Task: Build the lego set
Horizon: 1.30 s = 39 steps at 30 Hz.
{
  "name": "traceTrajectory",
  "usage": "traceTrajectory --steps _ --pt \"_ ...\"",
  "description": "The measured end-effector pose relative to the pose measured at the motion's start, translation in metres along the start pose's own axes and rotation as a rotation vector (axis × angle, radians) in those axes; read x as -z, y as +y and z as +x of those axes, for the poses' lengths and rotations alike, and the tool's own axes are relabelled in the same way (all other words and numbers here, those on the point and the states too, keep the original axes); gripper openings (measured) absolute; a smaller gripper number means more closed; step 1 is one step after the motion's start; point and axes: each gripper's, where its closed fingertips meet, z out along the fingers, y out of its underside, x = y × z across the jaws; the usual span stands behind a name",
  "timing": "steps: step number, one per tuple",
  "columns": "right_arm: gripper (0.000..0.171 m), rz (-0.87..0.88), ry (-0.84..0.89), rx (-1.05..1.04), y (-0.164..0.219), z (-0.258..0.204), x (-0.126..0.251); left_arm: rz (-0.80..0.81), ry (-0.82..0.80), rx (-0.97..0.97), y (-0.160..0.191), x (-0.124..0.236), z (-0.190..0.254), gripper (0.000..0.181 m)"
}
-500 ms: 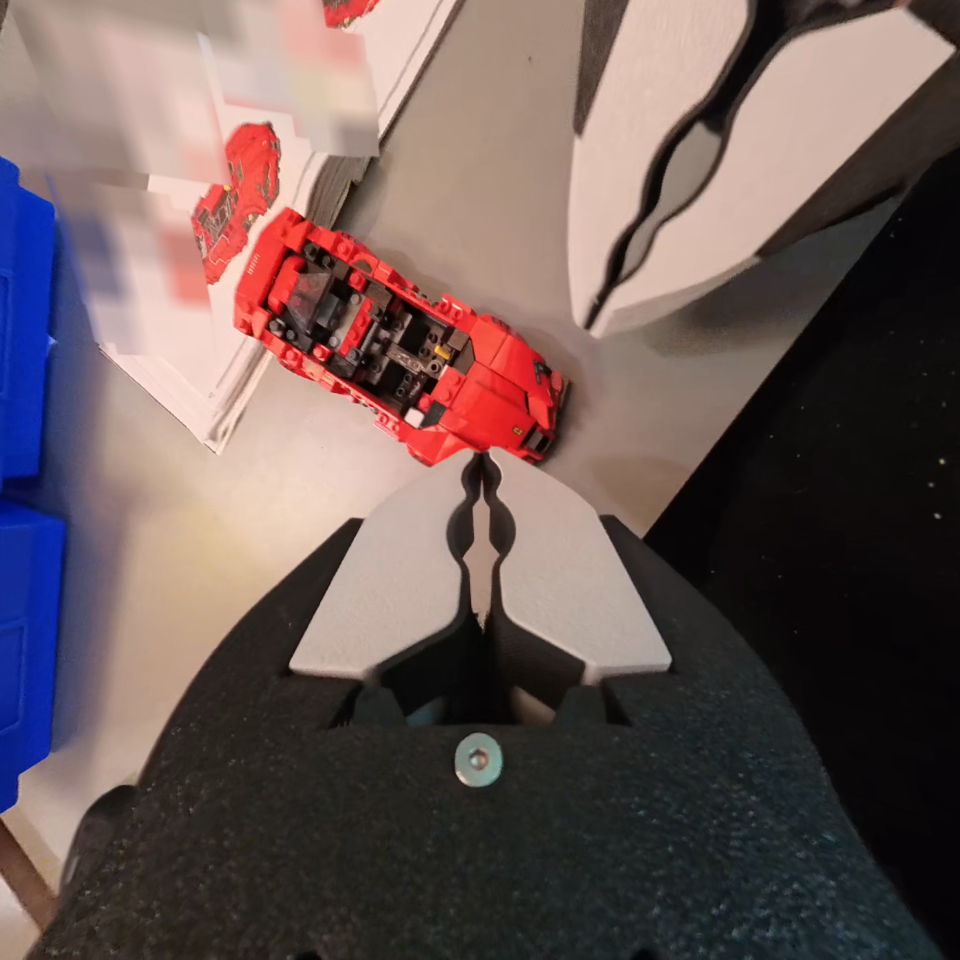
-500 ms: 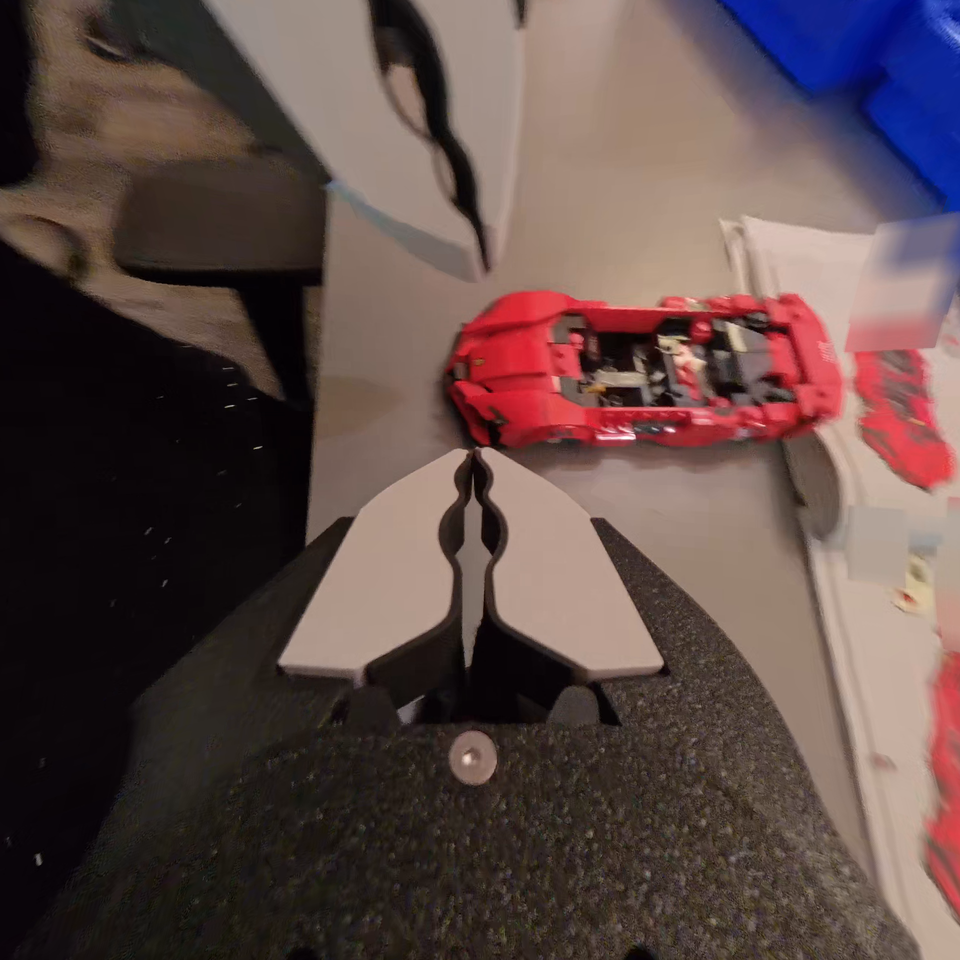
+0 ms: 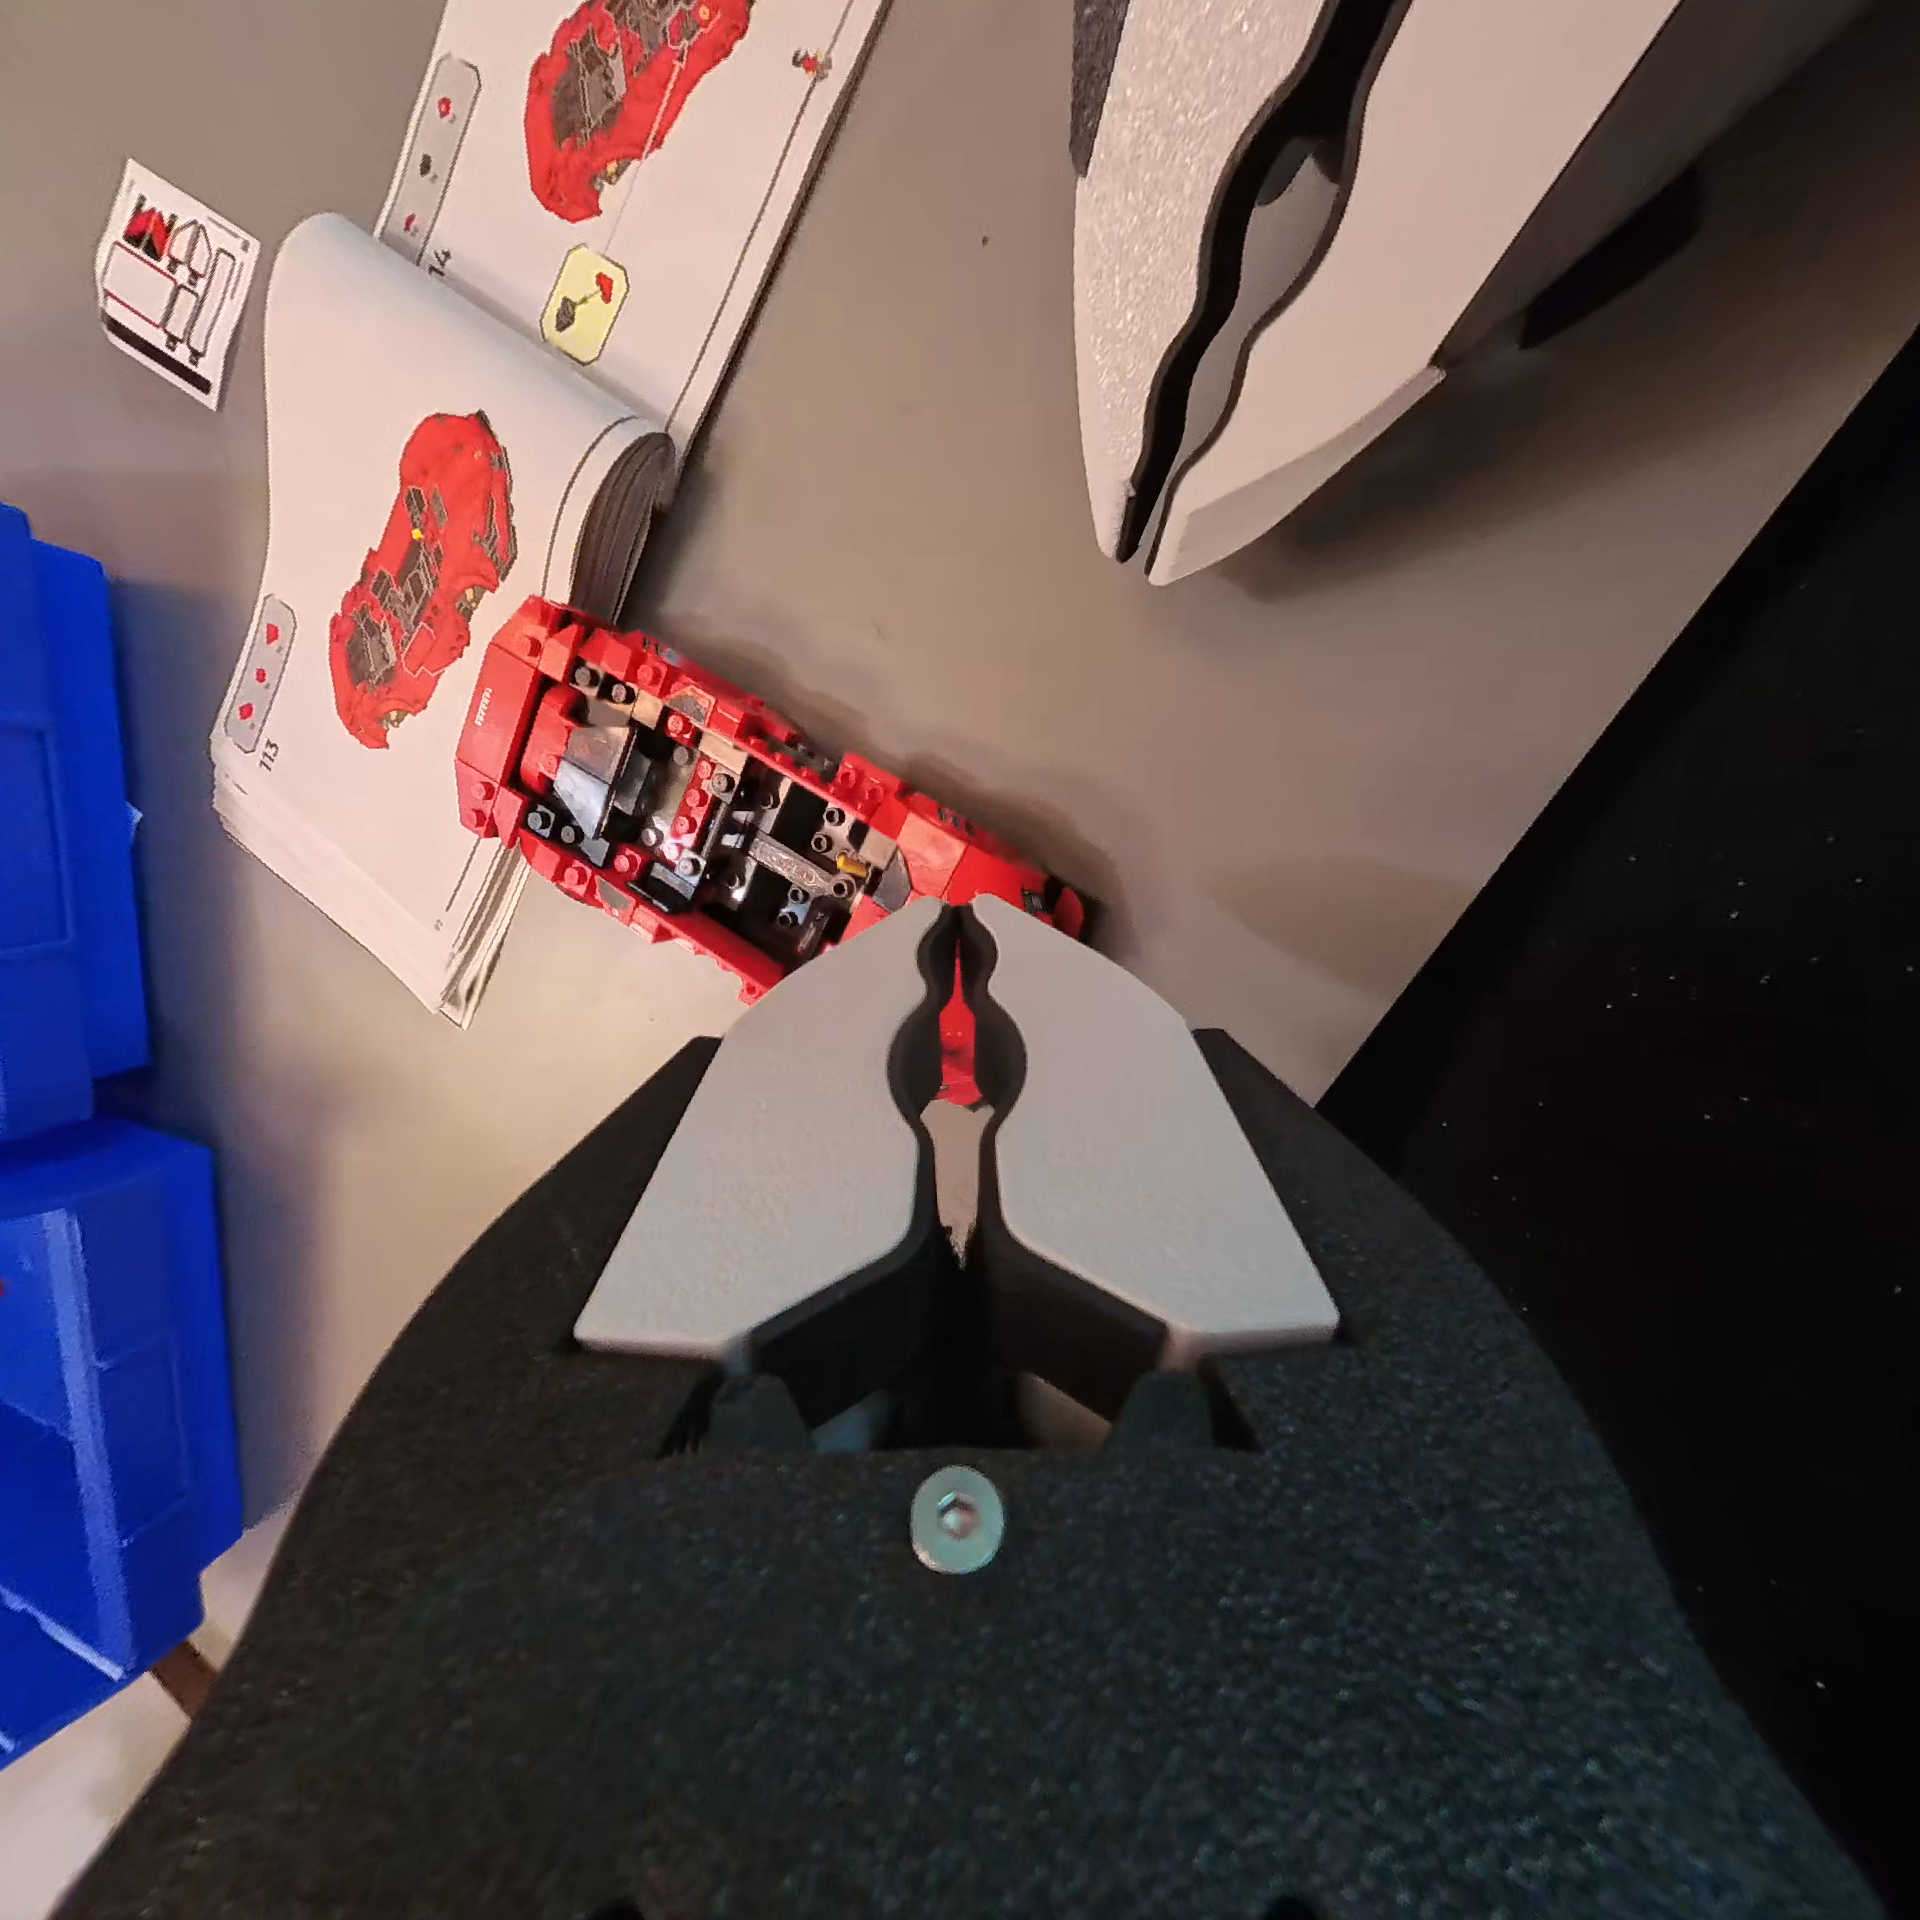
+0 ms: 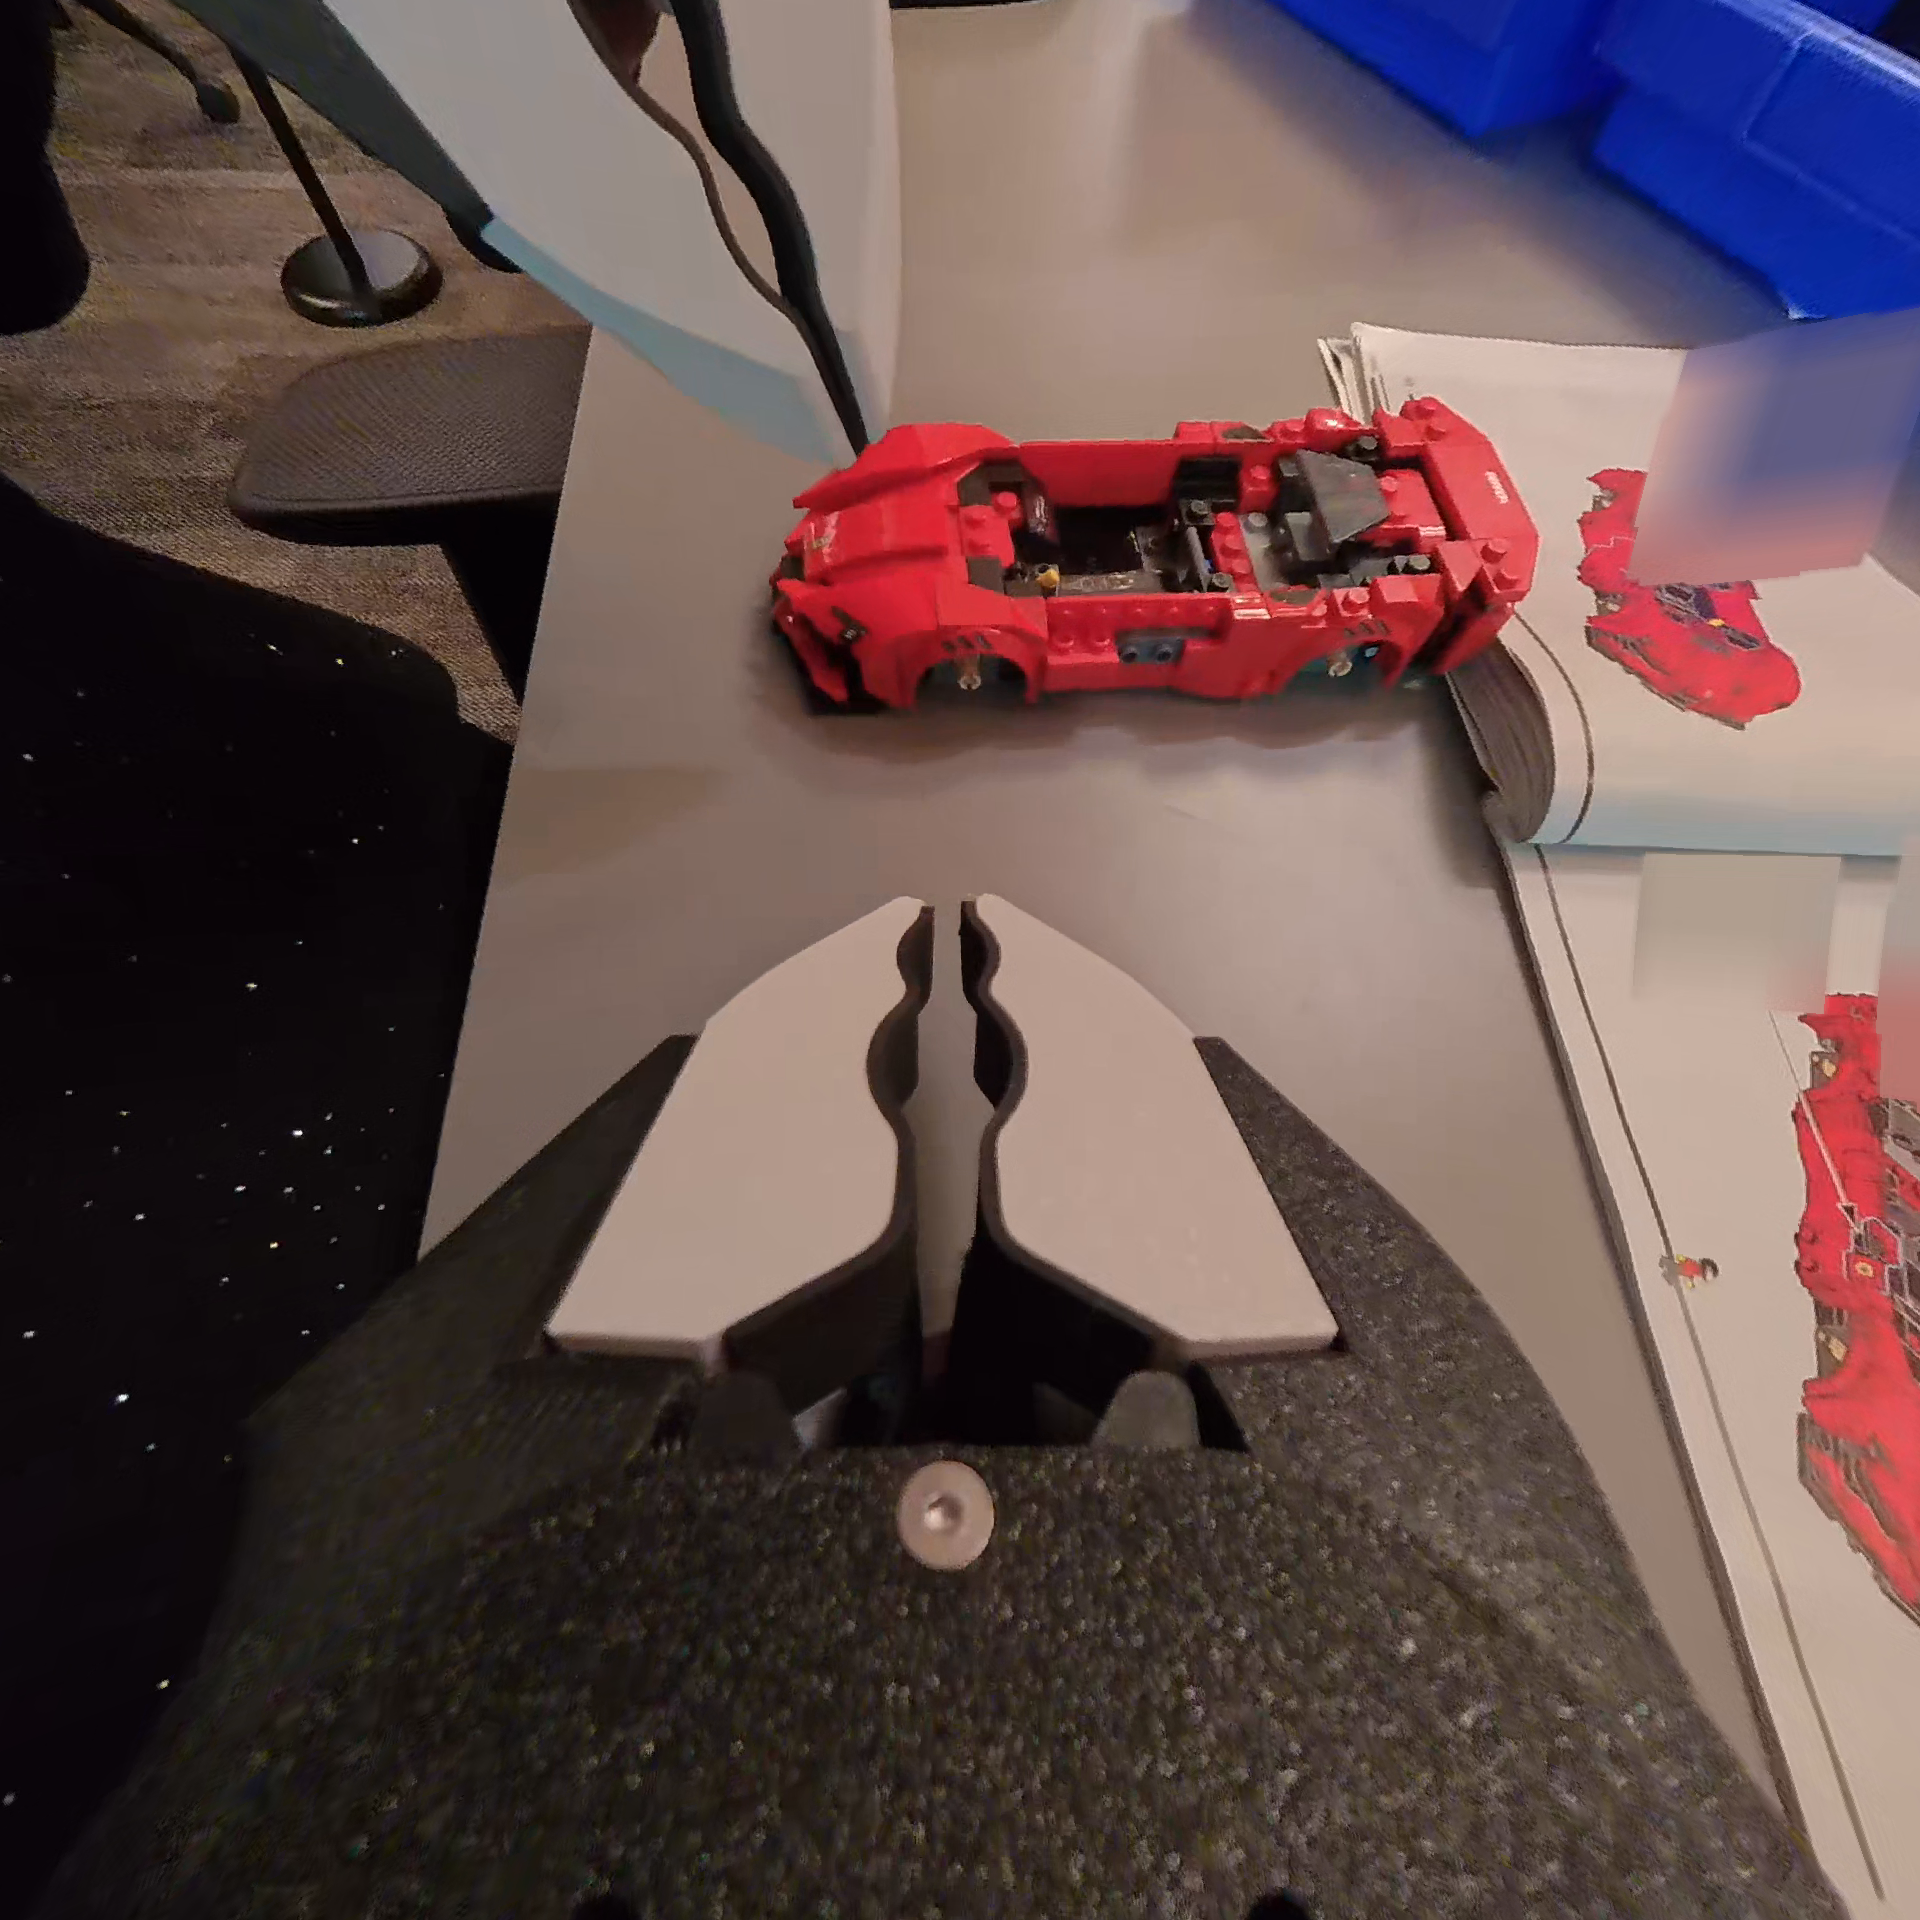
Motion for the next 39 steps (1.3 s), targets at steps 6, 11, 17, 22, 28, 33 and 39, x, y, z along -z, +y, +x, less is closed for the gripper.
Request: traceTrajectory --steps 6,11,17,22,28,33,39 --pt "0.005 0.012 0.02 -0.014 0.001 0.004 0.005 -0.004 -0.005 0.001 -0.003 -0.001 -0.002 0.0" --pt "0.007 -0.004 0.027 -0.02 0.005 0.004 0.004 -0.012 -0.013 0.004 0.002 -0.003 -0.003 0.003" --pt "0.023 -0.006 0.032 -0.028 0.006 0.006 0.004 0.005 -0.023 0.04 0.002 -0.002 -0.007 0.018" --pt "0.037 -0.009 0.05 -0.032 0.008 0.009 0.005 -0.017 -0.051 0.063 0.005 -0.007 -0.01 0.052" --pt "0.049 -0.006 0.057 -0.045 0.008 0.011 0.005 -0.022 -0.073 0.119 0.006 -0.011 -0.016 0.087" --pt "0.066 -0.02 0.071 -0.063 0.009 0.014 0.004 -0.022 -0.092 0.136 0.007 -0.011 -0.019 0.108" --pt "0.082 -0.022 0.087 -0.085 0.01 0.018 0.004 -0.019 -0.111 0.161 0.007 -0.011 -0.024 0.133"
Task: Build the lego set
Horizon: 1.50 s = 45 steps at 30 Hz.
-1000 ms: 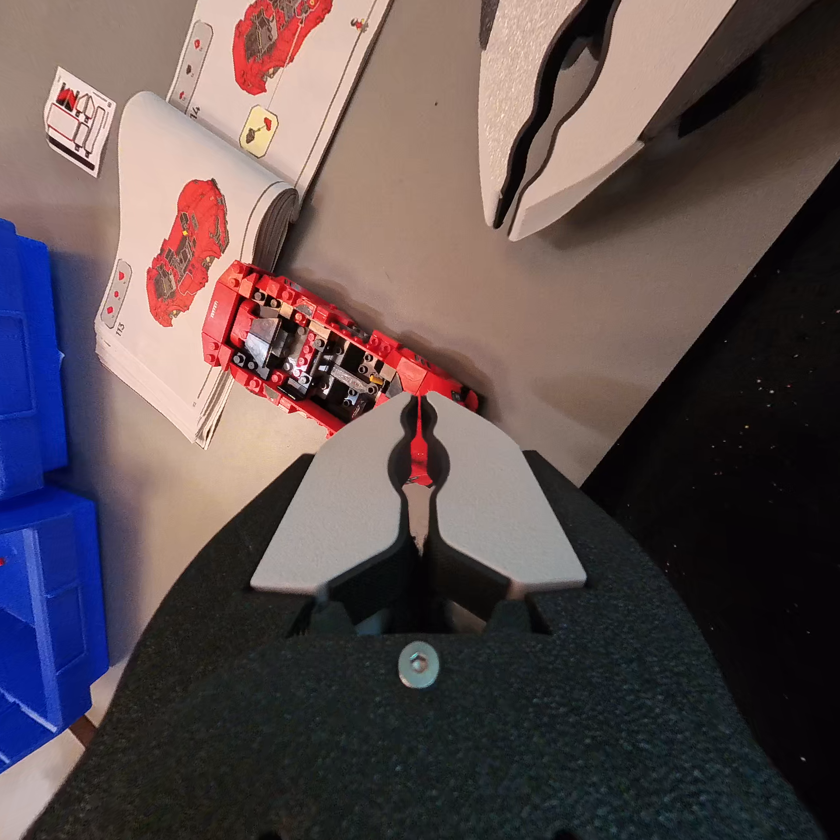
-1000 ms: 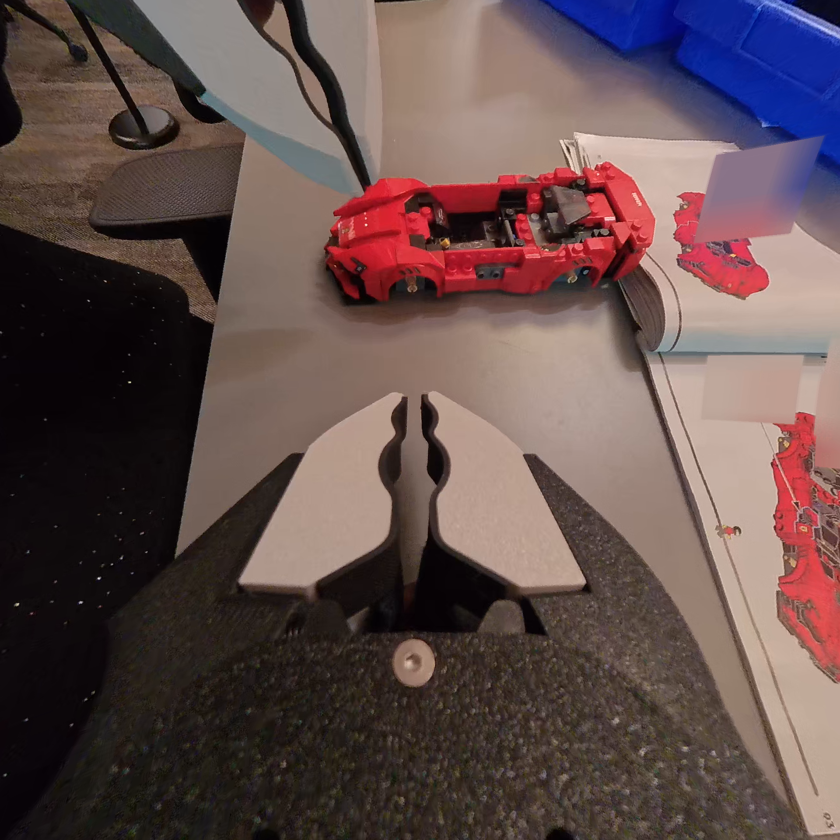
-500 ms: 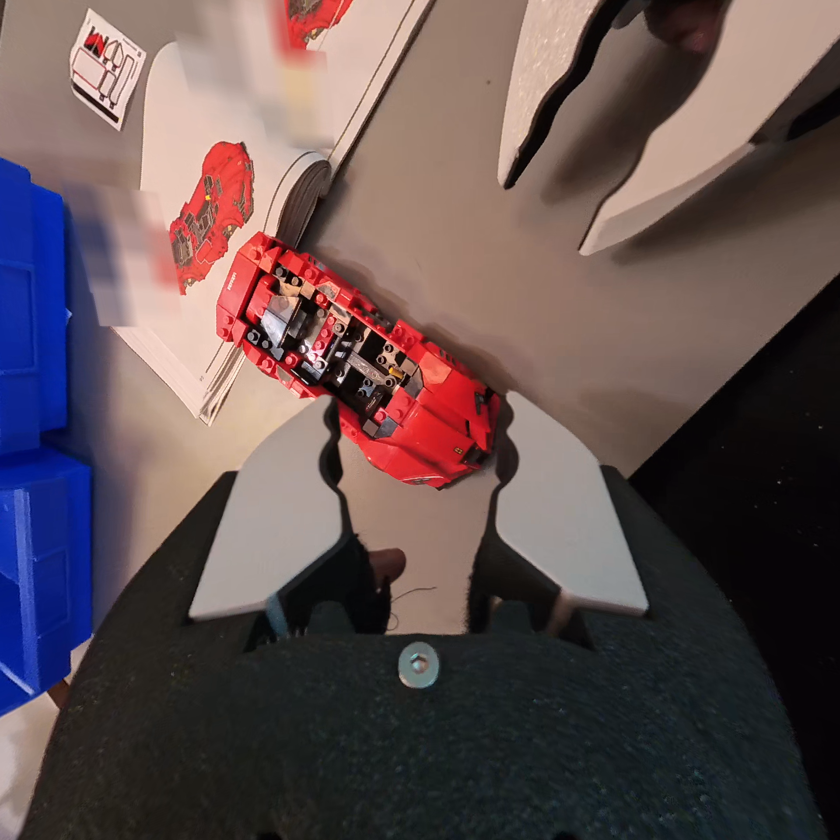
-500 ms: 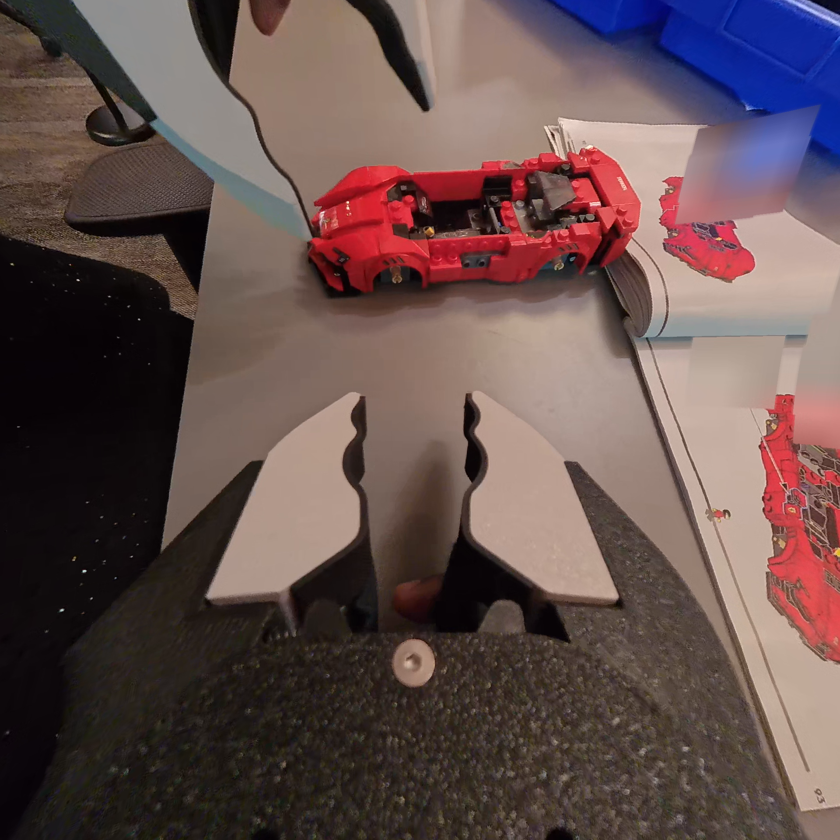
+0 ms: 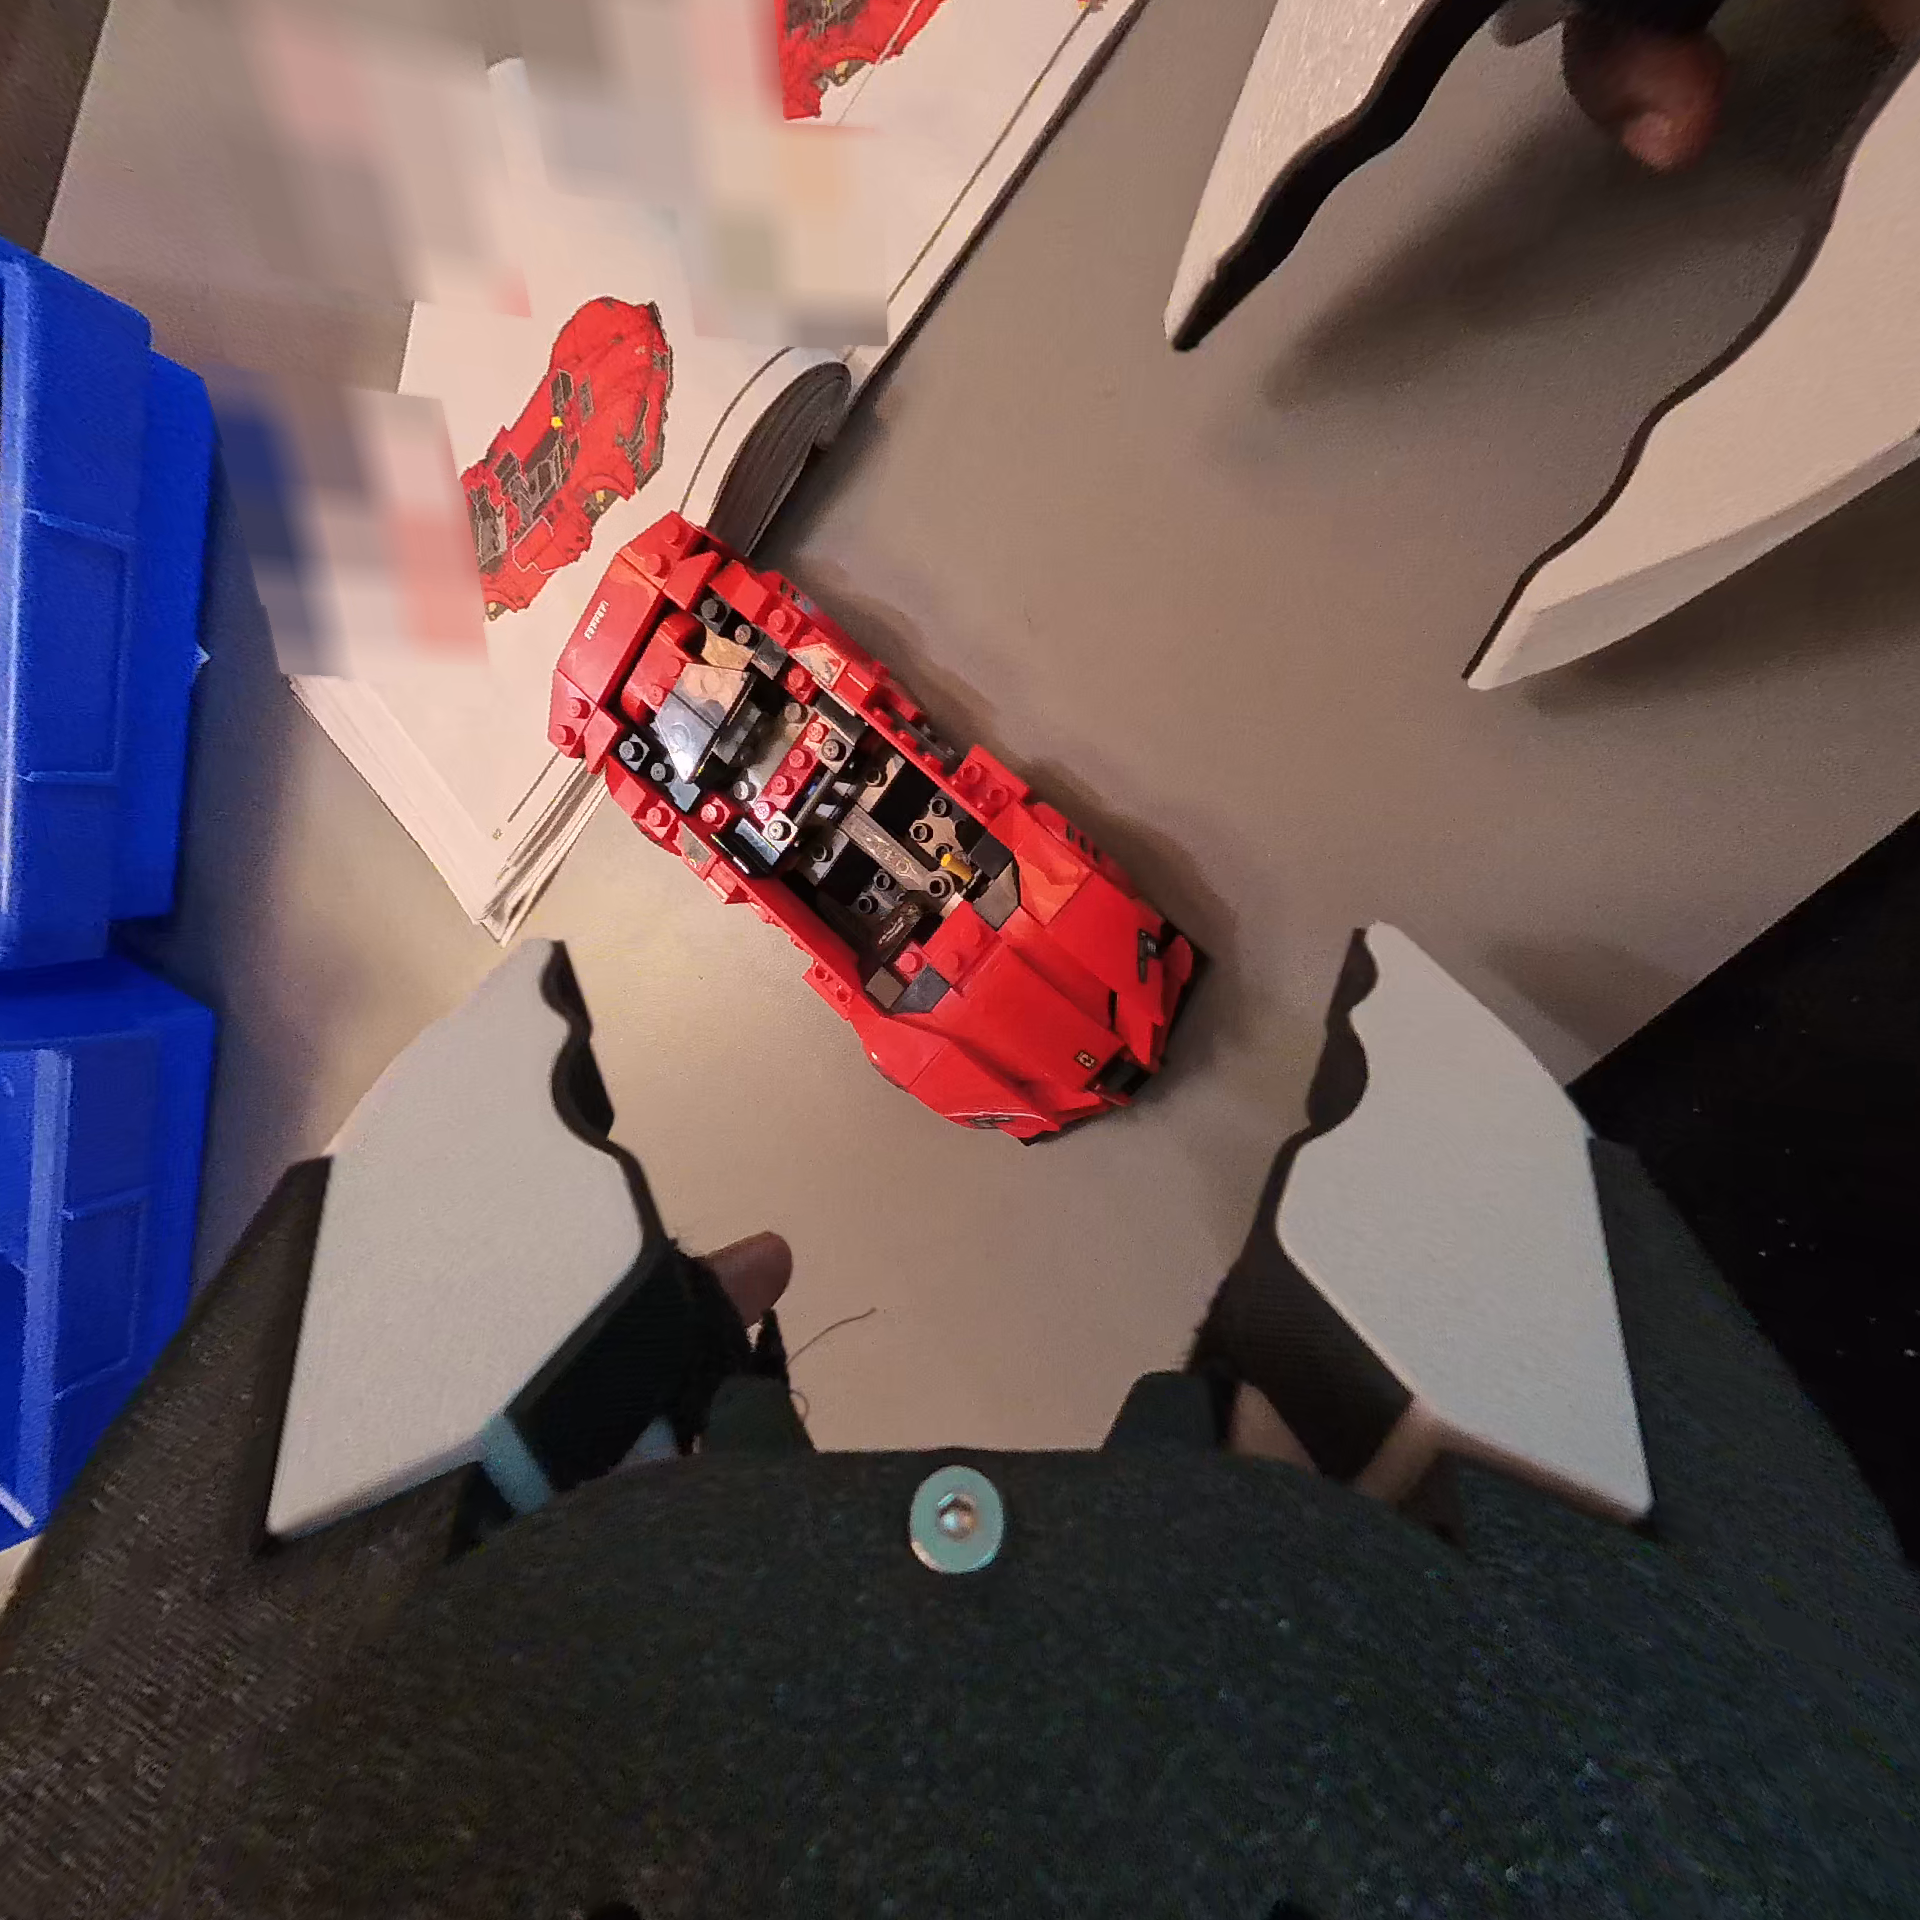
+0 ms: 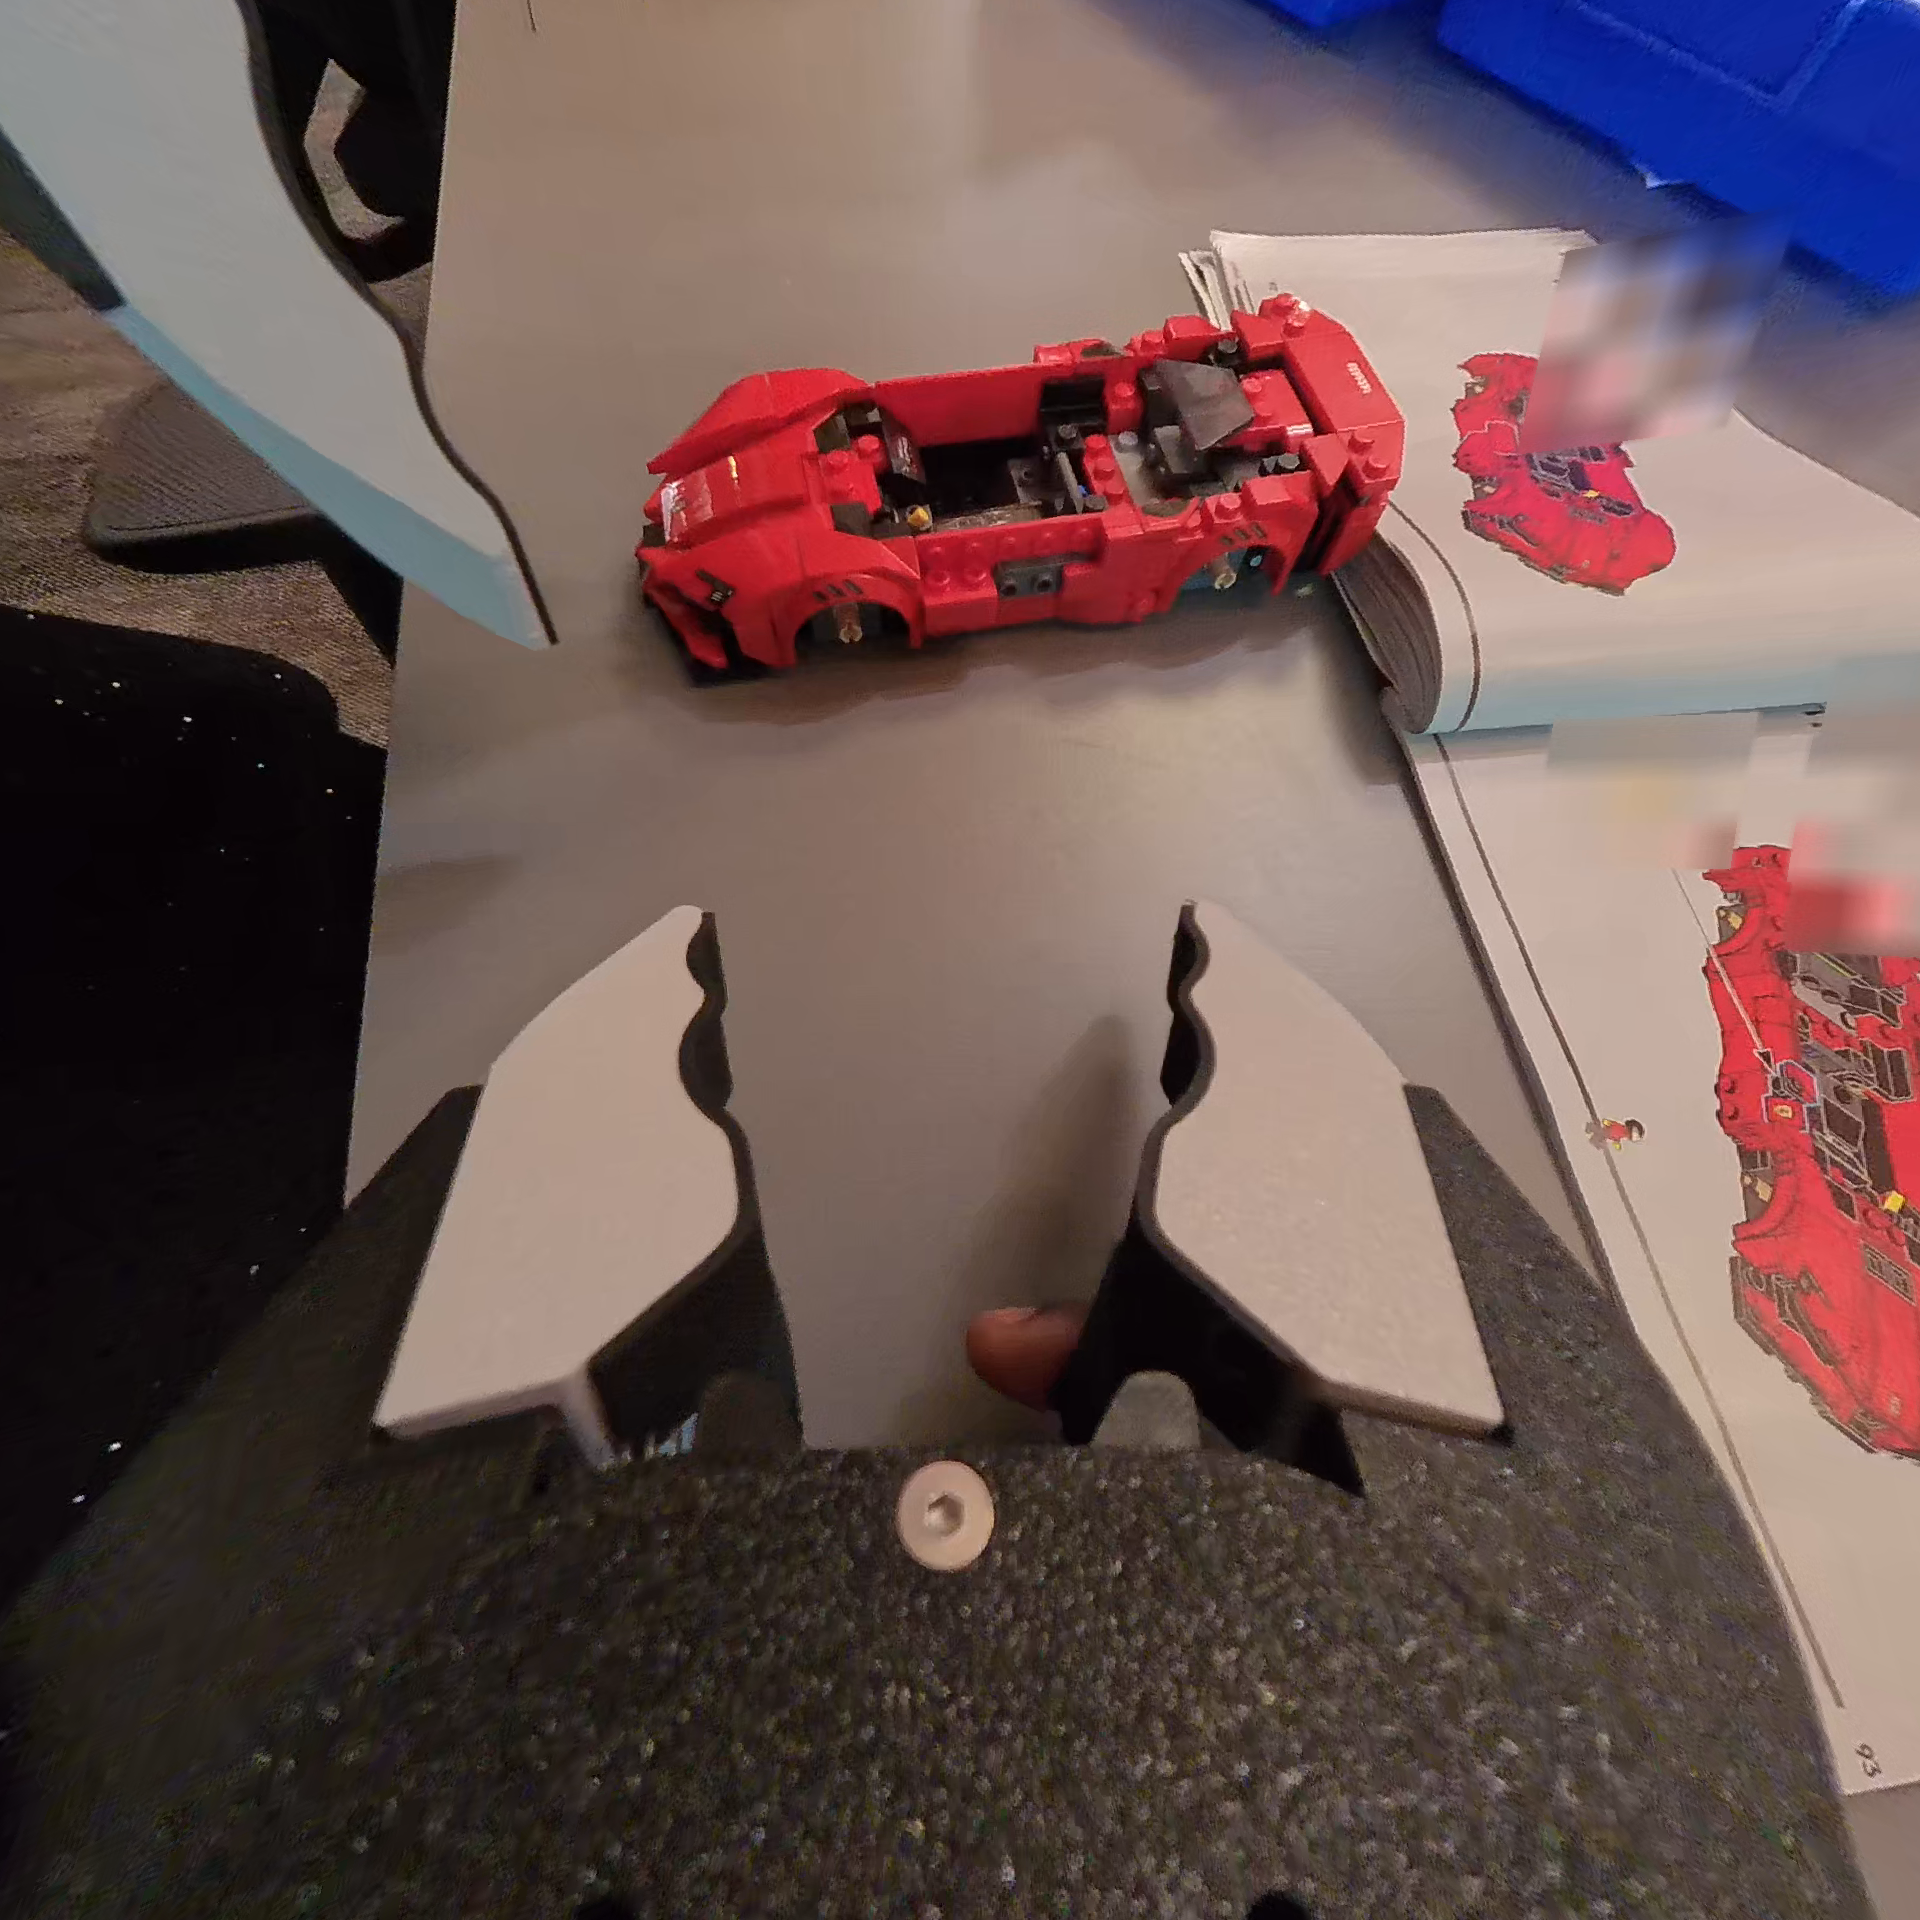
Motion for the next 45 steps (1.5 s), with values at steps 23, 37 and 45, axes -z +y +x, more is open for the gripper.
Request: traceTrajectory --steps 23,37,45 --pt "0.009 0.178 0.285 -0.052 -0.009 0.041 0.142 0.455 0.294 -0.015 -0.101 -0.004 0.062 0.0" --pt "0.019 -0.166 0.253 -0.221 0.081 0.037 0.115 0.515 0.591 -0.047 -0.148 -0.057 0.136 0.026" --pt "0.02 -0.189 0.216 -0.247 0.085 0.043 0.099 0.529 0.62 -0.034 -0.146 -0.058 0.134 0.033"
